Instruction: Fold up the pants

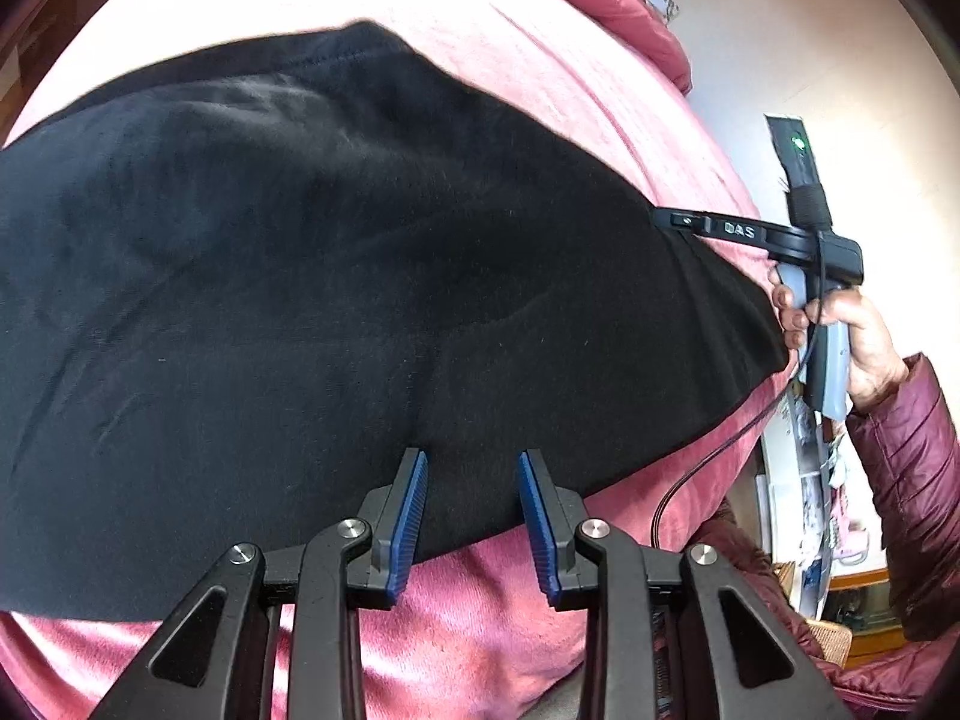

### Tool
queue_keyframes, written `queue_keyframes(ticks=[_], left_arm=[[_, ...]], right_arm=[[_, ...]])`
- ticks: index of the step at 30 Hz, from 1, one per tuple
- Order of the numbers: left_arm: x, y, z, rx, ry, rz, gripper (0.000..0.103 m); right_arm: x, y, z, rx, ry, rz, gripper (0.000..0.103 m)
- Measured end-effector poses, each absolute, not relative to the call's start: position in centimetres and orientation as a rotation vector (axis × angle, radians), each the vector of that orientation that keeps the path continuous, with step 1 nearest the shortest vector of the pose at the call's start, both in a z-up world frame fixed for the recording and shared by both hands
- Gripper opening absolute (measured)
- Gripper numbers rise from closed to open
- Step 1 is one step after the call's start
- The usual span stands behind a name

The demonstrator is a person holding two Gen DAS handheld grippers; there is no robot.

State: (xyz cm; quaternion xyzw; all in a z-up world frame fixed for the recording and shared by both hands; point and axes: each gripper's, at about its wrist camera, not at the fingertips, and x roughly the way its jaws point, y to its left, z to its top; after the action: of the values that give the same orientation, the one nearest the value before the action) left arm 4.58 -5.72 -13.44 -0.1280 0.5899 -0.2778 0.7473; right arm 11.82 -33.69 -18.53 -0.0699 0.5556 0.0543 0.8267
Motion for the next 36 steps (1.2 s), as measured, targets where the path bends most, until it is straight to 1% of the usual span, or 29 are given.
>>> queue_keyframes(ticks=[3, 7, 11, 17, 18, 19, 20, 24, 26, 30, 33, 34, 35, 36], left_arm=[[4.6, -3.7, -12.2, -0.313, 1.233, -0.602, 0.032], [5.3, -1.3, -11.6, -0.336, 1.189, -0.549, 0.032], [5.6, 0.5, -11.8, -0.362, 1.182, -0.518, 0.032], [5.4, 2.2, -12.3, -0.333, 1.181, -0.489, 0.032], [5.4, 2.4, -12.4, -0.331, 1.18, -0.485, 0.032], [5.4, 2.7, -12.5, -0.327, 1.179, -0.479, 0.032], [5.3, 2.5, -12.6, -0.327, 1.18, -0.476, 0.032], [4.4, 2.9, -13.8, -0.316, 1.205, -0.443, 0.032], [4.1, 3.4, -14.7, -0.322, 1.231, -0.423, 0.031], [4.0, 4.7, -15.4, -0.379, 1.241, -0.41, 0.029], [4.4, 5.5, -15.0, -0.425, 1.243, -0.409, 0.03], [4.8, 5.8, -14.7, -0.44, 1.241, -0.407, 0.033], [4.8, 6.6, -14.3, -0.458, 1.236, -0.398, 0.034], [4.7, 7.8, -13.8, -0.482, 1.223, -0.38, 0.035]], right_arm=[[11.3, -32.3, -15.8, -0.071, 1.125, 0.226, 0.036], [12.1, -26.4, -14.7, -0.021, 1.115, 0.462, 0.036], [14.8, -19.3, -15.5, -0.022, 1.149, 0.599, 0.036], [18.4, -13.3, -18.2, -0.037, 1.252, 0.628, 0.036], [18.9, -12.8, -18.8, -0.043, 1.268, 0.634, 0.034], [19.2, -12.4, -19.0, -0.049, 1.277, 0.646, 0.028], [19.4, -11.8, -18.9, -0.063, 1.271, 0.662, 0.01], [19.0, -11.1, -17.9, -0.11, 1.187, 0.638, 0.008], [19.8, -11.3, -18.6, -0.104, 1.197, 0.596, 0.008], [20.0, -10.5, -21.4, -0.162, 1.22, 0.55, 0.008], [19.9, -10.9, -20.8, -0.119, 1.218, 0.55, 0.01], [19.8, -11.1, -20.4, -0.114, 1.211, 0.547, 0.01], [19.4, -11.5, -19.6, -0.099, 1.195, 0.544, 0.017], [19.0, -12.4, -18.8, -0.088, 1.183, 0.53, 0.026]])
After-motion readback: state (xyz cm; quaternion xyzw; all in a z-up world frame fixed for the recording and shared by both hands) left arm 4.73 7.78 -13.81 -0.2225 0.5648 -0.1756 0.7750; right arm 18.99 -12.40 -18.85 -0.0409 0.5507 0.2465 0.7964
